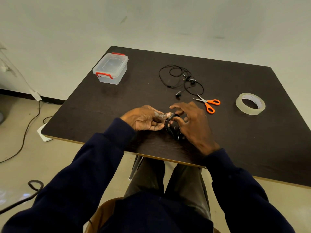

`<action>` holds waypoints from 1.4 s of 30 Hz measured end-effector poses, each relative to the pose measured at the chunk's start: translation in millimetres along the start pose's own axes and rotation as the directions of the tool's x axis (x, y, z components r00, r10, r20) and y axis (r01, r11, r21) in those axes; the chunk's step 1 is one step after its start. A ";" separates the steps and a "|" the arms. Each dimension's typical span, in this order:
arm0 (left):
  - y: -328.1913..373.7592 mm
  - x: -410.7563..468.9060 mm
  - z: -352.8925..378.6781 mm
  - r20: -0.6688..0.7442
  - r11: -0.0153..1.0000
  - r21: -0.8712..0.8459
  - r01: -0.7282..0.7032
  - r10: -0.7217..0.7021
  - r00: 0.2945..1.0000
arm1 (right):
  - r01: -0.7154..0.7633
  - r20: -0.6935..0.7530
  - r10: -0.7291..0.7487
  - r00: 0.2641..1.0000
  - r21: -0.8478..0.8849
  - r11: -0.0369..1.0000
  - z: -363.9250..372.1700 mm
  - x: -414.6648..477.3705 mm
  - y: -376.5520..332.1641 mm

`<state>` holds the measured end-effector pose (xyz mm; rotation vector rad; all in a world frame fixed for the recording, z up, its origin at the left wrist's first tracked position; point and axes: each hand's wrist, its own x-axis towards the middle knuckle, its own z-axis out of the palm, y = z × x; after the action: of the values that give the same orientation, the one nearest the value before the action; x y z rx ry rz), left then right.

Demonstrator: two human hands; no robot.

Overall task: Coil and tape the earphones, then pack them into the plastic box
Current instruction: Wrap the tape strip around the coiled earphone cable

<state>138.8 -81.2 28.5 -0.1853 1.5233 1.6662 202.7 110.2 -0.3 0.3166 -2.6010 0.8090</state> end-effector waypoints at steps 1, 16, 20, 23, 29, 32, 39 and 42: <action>1.6 -0.7 -0.4 0.008 1.000 -0.007 0.013 -0.013 1.000 | 0.029 -0.024 -0.029 0.999 0.005 1.000 0.2 -0.9 0.1; -5.7 -4.7 10.1 -0.058 0.984 -0.176 -0.011 0.001 0.998 | 0.118 -0.120 -0.115 0.986 0.024 0.993 -2.6 -2.6 4.6; -9.4 -4.3 10.9 -0.139 0.988 -0.104 -0.118 0.103 0.985 | 0.131 -0.083 -0.134 0.987 -0.050 0.990 -3.5 -2.7 5.0; -13.7 -5.3 11.2 -0.183 0.974 0.014 -0.225 0.224 0.957 | 0.171 -0.080 -0.182 0.980 -0.132 0.976 -4.1 -1.9 3.7; -17.4 -9.7 14.5 -0.232 0.850 0.244 -0.466 0.518 0.823 | 0.203 -0.150 -0.240 0.959 -0.230 0.952 -2.9 0.7 -1.3; -24.1 -5.9 15.8 -0.245 0.768 0.344 -0.540 0.629 0.738 | 0.168 -0.166 -0.210 0.964 -0.237 0.957 -2.0 0.9 -2.6; -30.9 -2.1 18.6 -0.136 0.529 0.576 -0.624 0.814 0.564 | 0.057 -0.030 -0.066 0.997 -0.231 0.971 -3.7 5.1 -1.7; -31.5 0.6 15.7 -0.035 0.410 0.673 -0.615 0.849 0.528 | 0.056 0.030 -0.051 0.998 -0.244 0.968 -6.2 10.7 -1.8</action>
<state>165.6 -70.4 8.4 0.6978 2.6400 1.7237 195.6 111.3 10.0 0.3237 -2.6644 0.4607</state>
